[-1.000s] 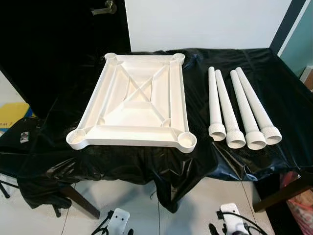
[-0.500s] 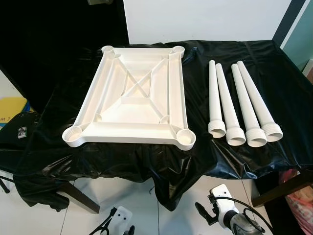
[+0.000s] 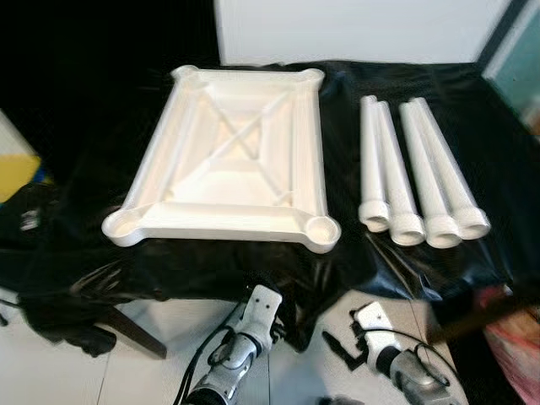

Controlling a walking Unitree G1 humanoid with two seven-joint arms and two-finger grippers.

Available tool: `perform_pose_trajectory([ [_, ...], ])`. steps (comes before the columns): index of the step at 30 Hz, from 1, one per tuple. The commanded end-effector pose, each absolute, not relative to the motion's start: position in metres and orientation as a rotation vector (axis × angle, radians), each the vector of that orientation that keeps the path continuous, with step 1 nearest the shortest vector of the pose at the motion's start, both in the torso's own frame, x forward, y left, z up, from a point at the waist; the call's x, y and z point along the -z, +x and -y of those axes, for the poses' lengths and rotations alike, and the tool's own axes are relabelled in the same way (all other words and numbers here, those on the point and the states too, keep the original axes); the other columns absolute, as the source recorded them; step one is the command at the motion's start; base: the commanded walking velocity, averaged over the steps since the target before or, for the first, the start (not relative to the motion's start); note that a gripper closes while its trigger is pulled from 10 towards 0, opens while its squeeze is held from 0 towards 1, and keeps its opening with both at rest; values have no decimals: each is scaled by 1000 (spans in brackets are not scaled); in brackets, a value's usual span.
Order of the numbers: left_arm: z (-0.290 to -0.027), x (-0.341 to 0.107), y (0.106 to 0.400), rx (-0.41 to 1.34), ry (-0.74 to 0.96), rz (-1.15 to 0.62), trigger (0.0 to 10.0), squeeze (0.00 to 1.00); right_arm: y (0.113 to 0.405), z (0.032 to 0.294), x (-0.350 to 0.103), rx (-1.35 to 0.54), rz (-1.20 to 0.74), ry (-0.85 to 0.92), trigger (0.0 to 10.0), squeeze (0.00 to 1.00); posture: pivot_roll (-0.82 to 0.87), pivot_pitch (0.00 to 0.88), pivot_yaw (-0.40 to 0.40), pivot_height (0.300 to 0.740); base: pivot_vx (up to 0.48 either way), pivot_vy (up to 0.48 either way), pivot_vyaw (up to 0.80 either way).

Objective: Building children table

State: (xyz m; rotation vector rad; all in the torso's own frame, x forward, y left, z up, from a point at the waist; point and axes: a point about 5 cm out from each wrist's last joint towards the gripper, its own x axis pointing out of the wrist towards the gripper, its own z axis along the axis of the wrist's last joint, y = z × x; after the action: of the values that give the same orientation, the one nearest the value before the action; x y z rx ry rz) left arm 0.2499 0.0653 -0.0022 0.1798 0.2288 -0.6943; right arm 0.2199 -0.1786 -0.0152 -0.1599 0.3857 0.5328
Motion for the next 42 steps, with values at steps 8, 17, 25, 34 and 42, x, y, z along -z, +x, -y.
perform_pose_trajectory([
  [8, -61, -26, 233, 1038, 297, -58, 10000, 0, 214, 172, -1, -713, -361, -162, 10000, 0, -81, 155, 8, 740, 0, 0, 0],
  [17, -81, -16, 224, 1134, 635, -266, 10000, 0, 209, 174, -6, -866, -428, -214, 10000, 0, -55, 164, 7, 740, 0, 0, 0],
  [25, -85, -18, 220, 1097, 659, -355, 10000, 0, 197, 179, -5, -1006, -517, -286, 10000, 0, -45, 171, -4, 740, 0, 0, 0],
  [34, -62, -21, 209, 1219, 318, -303, 10000, 0, 189, 189, -50, -1237, -534, -233, 10000, 0, -48, 191, -24, 740, 0, 0, 0],
  [42, -45, -34, 207, 1283, 185, -210, 10000, 0, 197, 195, -97, -1312, -442, -116, 10000, 0, -56, 197, -40, 740, 0, 0, 0],
])
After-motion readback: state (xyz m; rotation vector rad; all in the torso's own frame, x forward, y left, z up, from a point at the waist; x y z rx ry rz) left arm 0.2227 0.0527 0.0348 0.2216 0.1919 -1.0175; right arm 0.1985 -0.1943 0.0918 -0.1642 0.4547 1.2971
